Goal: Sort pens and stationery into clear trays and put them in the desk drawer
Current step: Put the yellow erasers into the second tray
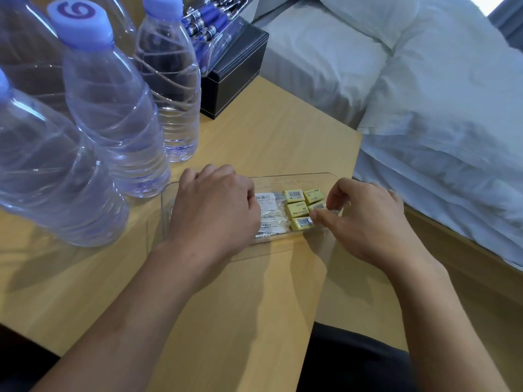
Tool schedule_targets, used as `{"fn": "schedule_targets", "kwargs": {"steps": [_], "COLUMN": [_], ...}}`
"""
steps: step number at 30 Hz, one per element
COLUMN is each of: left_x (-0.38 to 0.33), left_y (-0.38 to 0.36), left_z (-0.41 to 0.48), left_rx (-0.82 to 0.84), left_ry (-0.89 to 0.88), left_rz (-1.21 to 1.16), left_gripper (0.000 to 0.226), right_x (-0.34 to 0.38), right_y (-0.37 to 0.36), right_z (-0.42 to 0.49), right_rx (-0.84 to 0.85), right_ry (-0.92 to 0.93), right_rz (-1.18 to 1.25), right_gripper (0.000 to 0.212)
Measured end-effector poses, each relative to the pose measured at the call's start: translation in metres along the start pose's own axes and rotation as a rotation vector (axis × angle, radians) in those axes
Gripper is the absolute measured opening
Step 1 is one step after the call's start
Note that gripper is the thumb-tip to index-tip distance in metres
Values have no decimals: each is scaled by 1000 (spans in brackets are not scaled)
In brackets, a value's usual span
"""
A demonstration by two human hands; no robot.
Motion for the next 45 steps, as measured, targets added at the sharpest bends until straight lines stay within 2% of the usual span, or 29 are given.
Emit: {"fn": "schedule_targets", "kwargs": {"steps": [5, 11, 18, 23, 27, 32, 34, 37, 39, 42, 45], "left_x": [0, 0, -1, 0, 0, 0, 0, 0, 0, -1, -1], "left_y": [0, 0, 0, 0, 0, 0, -1, -1, -1, -1, 4], "left_z": [0, 1, 1, 1, 2, 2, 1, 2, 2, 3, 4], "left_rx": [1, -7, -19, -28, -30, -19, -12, -10, -6, -3, -39], "left_ry": [-2, -11, -20, -18, -21, -16, -14, -21, -27, -34, -36], "left_rz": [-1, -3, 9, 3, -3, -4, -4, -9, -13, -18, -76], "left_gripper": [25, 24, 24, 23, 23, 22, 22, 21, 21, 20, 11], "right_x": [2, 5, 7, 18, 17, 22, 25, 33, 35, 29, 27], "right_y": [-5, 0, -6, -16, -20, -18, -15, -1, 1, -18, -28], "right_z": [-5, -10, -18, -33, -32, -41, -43, -36, -31, -21, -14], "right_rx": [73, 131, 224, 258, 297, 332, 310, 141, 61, 83, 72], "right_ry": [15, 38, 47, 117, 83, 78, 96, 141, 153, 129, 131], "right_rz": [-95, -121, -208, -262, -268, -255, -226, -81, 0, 14, 104], "right_gripper": [21, 41, 52, 55, 61, 56, 55, 48, 51, 67, 58]}}
Point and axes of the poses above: each hand's wrist, its own z-axis towards the middle knuckle, its own y-axis out of the back of the hand, x = y × z, the point moved 10 cm from there along z, towards the middle knuckle, and after that the axes turned 15 degrees about -y, right-handed, at the moved point
